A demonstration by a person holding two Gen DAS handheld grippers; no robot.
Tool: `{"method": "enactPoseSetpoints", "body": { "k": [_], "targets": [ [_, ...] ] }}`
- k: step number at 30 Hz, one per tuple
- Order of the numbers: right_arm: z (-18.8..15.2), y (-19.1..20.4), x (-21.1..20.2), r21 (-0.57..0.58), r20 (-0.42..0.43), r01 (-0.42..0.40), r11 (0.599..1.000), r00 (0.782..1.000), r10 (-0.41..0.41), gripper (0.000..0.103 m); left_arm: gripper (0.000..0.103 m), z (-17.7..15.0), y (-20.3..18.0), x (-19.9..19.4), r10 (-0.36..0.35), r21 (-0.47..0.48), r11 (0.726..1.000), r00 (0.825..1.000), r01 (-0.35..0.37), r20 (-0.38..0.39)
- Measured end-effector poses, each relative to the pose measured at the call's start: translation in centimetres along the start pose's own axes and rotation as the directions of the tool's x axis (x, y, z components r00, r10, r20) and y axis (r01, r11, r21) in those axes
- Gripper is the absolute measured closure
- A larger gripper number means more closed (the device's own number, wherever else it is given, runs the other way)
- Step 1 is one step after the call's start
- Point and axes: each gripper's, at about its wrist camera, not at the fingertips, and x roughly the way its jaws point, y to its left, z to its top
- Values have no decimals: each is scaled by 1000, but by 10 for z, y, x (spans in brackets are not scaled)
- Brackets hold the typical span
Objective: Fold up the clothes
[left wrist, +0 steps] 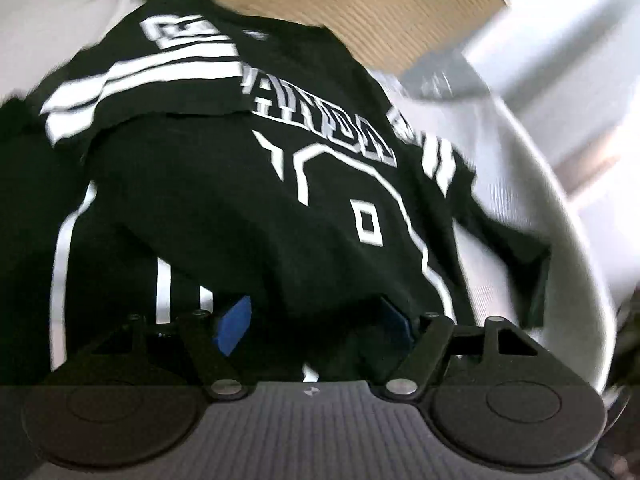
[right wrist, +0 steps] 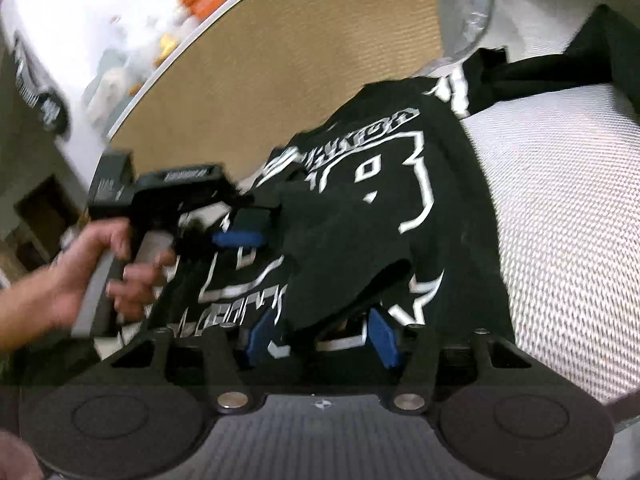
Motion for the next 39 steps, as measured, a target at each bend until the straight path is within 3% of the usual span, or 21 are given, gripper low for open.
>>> {"method": "enactPoseSetpoints", "body": {
  "k": [3, 4, 5, 6, 7, 8, 10, 14, 17, 21, 23, 26, 29, 32, 36, 39],
  "targets": [
    [6, -2, 8, 50, 16, -3, 999, 1000, 2, 50, 38, 2, 11, 5, -18, -121, 992, 999, 22, 29],
    [6, -1, 11, 44, 21, 0, 999, 1000, -1, 53, 53, 3, 13, 5, -19, -138, 990, 999, 24, 42],
    [7, 1, 14, 39, 26, 3, 999, 1000, -4, 66, 75, 3, 13, 6, -13, -139, 990, 999, 18, 41],
    [8, 3, 15, 26, 34, 15, 1000, 999, -16, 82, 83, 3, 13, 9, -3, -132, 991, 1000, 7, 26],
    [8, 6, 15, 14, 42, 26, 1000, 999, -27, 90, 92, 3, 13, 10, 7, -123, 992, 1000, -4, 18],
    [9, 8, 16, 2, 51, 37, 999, 998, -37, 96, 96, 2, 11, 7, 18, -106, 994, 999, -15, 29],
    [13, 13, 3, -16, 106, 16, 1000, 994, -14, 98, 100, 1, 5, -3, 26, -72, 997, 997, -21, 72],
    [20, 20, -28, -23, 201, -52, 998, 978, 56, 99, 100, 5, -17, -37, 33, 60, 997, 986, -43, 161],
    [21, 24, -45, -32, 215, -136, 990, 967, 140, 99, 99, 9, -32, -60, 55, 160, 983, 975, -91, 216],
    [13, 26, -33, -46, 14, -226, 973, 974, 227, 98, 94, 19, -32, -63, 108, 175, 973, 967, -151, 232],
    [2, 29, -20, -80, -103, -209, 975, 974, 200, 98, 82, 23, -30, -57, 136, 180, 968, 966, -177, 218],
    [-10, 34, -6, -129, -206, -157, 979, 970, 129, 98, 79, 15, -31, -32, 166, 246, 949, 975, -200, 151],
    [-15, 34, -6, -160, -229, -128, 979, 969, 89, 94, 78, -2, -38, -8, 209, 347, 908, 972, -234, 108],
    [-15, 31, -9, -157, -234, -120, 980, 969, 81, 94, 76, -22, -49, 13, 264, 444, 849, 958, -284, 108],
    [-14, 21, -18, -132, -211, -94, 987, 975, 65, 91, 76, -46, -61, 25, 318, 520, 762, 923, -385, 217],
    [-8, 17, -17, -113, -186, -66, 991, 982, 44, 88, 75, -55, -62, 26, 322, 523, 740, 905, -423, 277]
  ]
}}
